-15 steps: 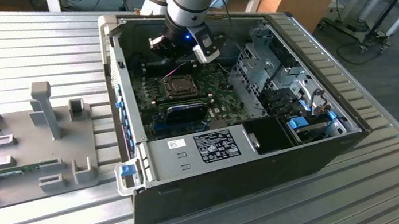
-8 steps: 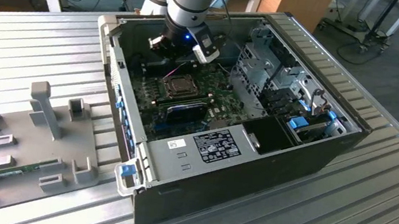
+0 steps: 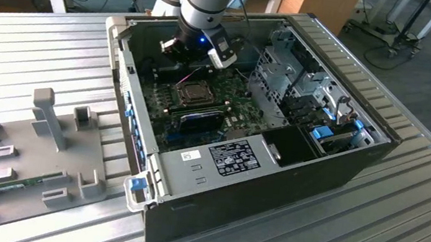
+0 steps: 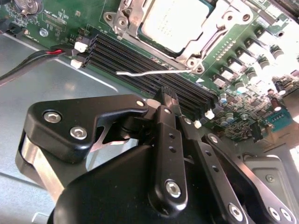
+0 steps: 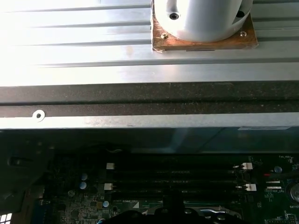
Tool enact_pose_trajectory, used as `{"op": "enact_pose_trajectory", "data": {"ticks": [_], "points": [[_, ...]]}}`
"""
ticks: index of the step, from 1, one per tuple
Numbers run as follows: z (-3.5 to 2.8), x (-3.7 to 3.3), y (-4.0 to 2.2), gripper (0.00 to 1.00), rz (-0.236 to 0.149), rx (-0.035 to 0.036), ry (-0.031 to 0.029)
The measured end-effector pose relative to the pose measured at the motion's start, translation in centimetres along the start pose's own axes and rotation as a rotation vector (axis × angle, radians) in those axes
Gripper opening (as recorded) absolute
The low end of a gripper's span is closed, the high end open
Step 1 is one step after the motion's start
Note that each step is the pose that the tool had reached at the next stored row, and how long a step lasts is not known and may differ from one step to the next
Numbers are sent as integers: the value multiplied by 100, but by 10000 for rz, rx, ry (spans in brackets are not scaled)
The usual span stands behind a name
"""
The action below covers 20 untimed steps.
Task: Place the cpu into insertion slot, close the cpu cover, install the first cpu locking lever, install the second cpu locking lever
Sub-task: 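Install the first cpu locking lever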
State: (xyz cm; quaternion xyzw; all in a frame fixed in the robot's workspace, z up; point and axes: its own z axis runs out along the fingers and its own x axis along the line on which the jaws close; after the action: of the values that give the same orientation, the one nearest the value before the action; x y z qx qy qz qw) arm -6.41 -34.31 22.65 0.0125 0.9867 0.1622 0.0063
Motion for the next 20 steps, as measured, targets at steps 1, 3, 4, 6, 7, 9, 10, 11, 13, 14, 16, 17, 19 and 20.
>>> {"op": "enact_pose_trajectory", "data": {"ticks": [1, 3, 4, 6, 7, 9, 10, 11, 13, 14, 16, 17, 19, 20], "points": [[0, 0, 0, 11, 3, 0, 10], [0, 0, 0, 11, 10, 1, 31], [0, 0, 0, 11, 14, 1, 42], [0, 0, 0, 11, 21, 2, 63], [0, 0, 0, 11, 24, 2, 73], [0, 0, 0, 11, 31, 3, 94], [0, 0, 0, 11, 35, 3, 103], [0, 0, 0, 11, 38, 3, 114], [0, 0, 0, 11, 46, 4, 135], [0, 0, 0, 11, 49, 4, 145], [0, 0, 0, 11, 55, 5, 165], [0, 0, 0, 11, 59, 5, 176], [0, 0, 0, 11, 67, 6, 197], [0, 0, 0, 11, 70, 6, 207]]}}
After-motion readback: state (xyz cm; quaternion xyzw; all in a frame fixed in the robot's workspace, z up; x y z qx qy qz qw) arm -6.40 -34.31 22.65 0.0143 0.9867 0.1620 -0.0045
